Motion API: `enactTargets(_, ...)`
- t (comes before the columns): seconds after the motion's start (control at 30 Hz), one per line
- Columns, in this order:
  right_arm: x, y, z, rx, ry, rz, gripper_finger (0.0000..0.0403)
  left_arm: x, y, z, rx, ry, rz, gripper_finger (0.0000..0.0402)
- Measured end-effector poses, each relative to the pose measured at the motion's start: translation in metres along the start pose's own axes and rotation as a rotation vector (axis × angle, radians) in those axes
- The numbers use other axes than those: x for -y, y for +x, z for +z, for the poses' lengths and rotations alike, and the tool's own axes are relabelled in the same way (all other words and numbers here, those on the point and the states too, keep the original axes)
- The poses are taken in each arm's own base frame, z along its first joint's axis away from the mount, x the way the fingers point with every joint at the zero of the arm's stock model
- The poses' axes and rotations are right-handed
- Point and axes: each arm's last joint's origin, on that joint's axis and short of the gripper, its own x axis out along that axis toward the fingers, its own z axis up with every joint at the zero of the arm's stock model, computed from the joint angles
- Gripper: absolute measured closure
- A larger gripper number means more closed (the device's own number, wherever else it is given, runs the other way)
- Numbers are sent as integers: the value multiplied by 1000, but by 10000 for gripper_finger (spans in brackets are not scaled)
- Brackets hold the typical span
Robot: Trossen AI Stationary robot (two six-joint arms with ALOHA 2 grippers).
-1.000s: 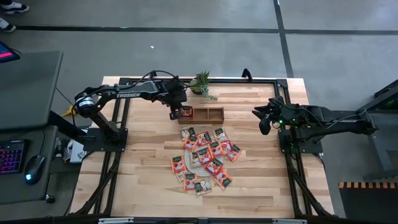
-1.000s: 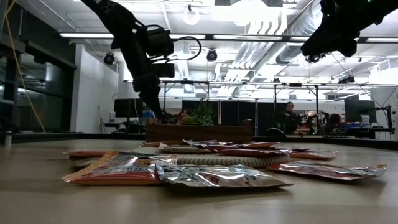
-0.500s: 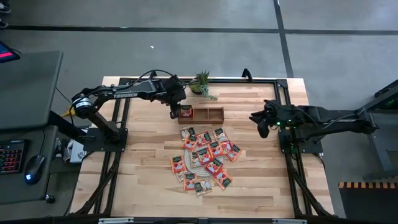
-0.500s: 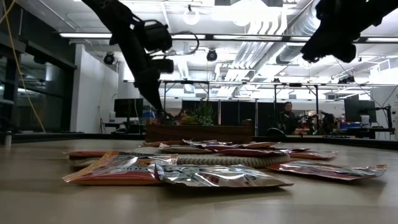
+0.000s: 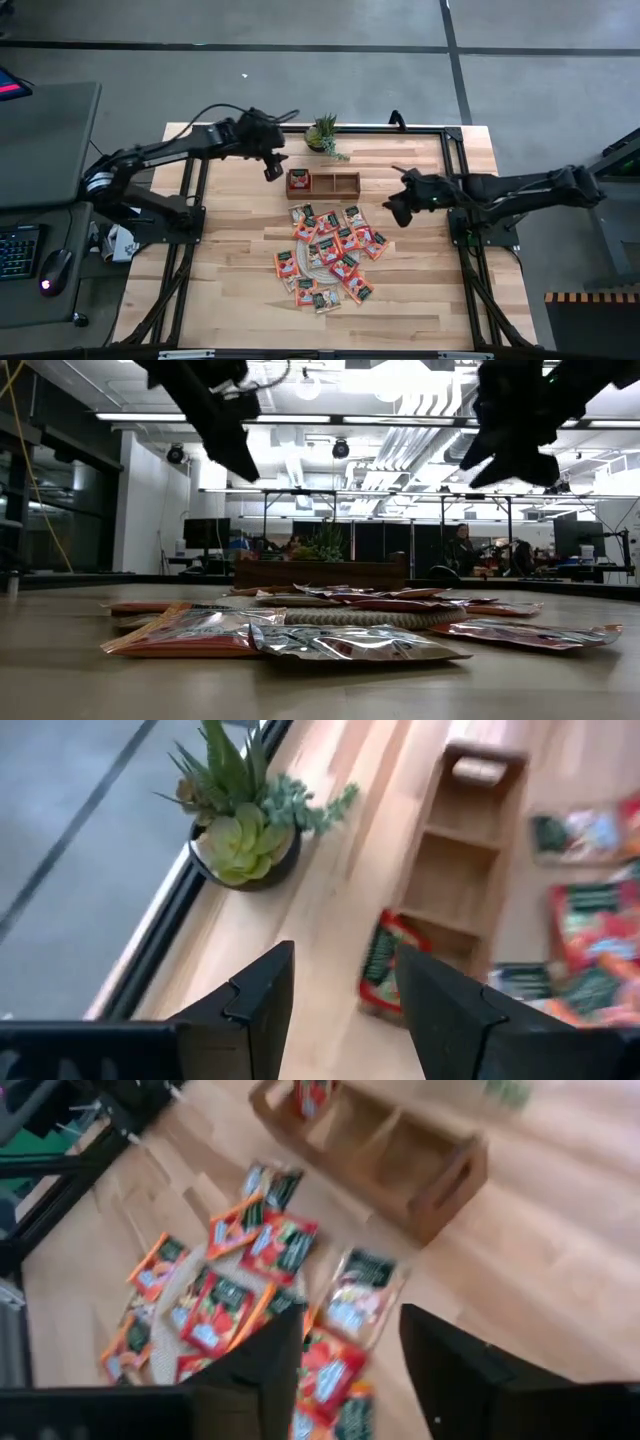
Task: Pick & Place Tea
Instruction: Put the red tea bag into the left section of the wooden organizer
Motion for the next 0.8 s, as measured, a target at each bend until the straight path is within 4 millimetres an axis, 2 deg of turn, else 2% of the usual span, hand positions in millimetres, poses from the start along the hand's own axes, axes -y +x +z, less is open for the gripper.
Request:
enactTargets(0.17, -6, 27, -4, -90, 90, 15, 165, 2, -31, 2, 92, -93, -70, 229)
enactTargets(0.3, -15, 51, -3, -99, 128, 84, 141, 4, -46, 2, 137, -107, -143, 229)
enactTargets(0.53, -16, 93, -2, -124, 182, 141, 137, 7, -50, -4, 85, -122, -228, 229)
enactTargets(0.8, -8, 126, 0, -112, 238, 180, 137, 9, -74, -10, 120, -115, -265, 229)
